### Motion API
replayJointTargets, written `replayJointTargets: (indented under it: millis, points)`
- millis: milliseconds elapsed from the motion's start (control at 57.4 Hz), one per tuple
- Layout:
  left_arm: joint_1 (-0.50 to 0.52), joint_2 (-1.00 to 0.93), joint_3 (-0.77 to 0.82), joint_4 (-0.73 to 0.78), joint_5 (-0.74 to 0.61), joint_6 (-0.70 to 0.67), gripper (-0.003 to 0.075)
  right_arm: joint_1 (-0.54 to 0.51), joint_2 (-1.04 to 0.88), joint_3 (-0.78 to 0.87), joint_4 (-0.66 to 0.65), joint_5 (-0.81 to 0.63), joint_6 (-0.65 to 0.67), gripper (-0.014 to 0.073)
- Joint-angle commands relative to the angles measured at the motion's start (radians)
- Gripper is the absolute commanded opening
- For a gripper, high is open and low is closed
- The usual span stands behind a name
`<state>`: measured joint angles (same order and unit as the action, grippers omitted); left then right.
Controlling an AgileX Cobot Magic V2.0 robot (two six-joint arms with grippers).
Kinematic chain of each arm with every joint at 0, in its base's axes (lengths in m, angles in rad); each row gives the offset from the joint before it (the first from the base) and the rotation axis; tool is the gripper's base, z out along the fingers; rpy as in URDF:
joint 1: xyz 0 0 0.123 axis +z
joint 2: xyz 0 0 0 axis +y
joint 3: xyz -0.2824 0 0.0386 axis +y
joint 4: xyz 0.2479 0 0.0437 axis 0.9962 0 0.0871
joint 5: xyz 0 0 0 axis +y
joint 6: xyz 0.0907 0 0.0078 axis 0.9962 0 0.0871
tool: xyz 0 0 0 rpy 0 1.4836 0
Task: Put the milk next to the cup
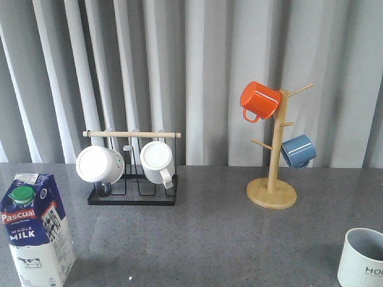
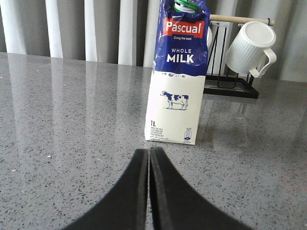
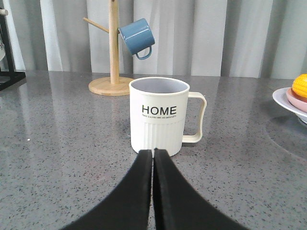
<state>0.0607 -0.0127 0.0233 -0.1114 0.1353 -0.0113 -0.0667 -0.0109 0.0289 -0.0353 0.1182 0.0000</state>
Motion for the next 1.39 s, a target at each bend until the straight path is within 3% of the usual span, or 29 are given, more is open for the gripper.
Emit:
replayJointTargets:
  millis: [0, 1011, 1133, 1238, 1290, 1377]
  points:
    - [0.0, -0.01, -0.015, -0.005, -0.07, -0.009, -0.0006, -0.006, -0.011, 0.006, -0.006, -0.078, -0.008, -0.0004]
    - [0.0, -0.01, -0.016, 0.003, -0.101, -0.001, -0.0006, -0.006, -0.011, 0.006, -0.007, -0.083, -0.01, -0.0004]
    - [0.0, -0.01, -0.027, 0.005, -0.169, -0.001, -0.0006, -0.006, -0.011, 0.006, -0.042, -0.213, -0.045, -0.0004]
    - [0.0, -0.005, -0.085, 0.002, -0.226, -0.001, -0.0006, -0.006, -0.009, -0.019, -0.039, -0.473, 0.0, -0.0004]
    - [0.0, 0.018, -0.136, 0.004, -0.227, 0.0, -0.0006, -0.006, 0.001, -0.057, -0.03, -0.508, 0.018, -0.0004]
    - [0.0, 0.108, -0.238, 0.005, -0.222, 0.032, -0.0006, -0.008, 0.068, -0.163, 0.013, -0.438, 0.011, -0.0004]
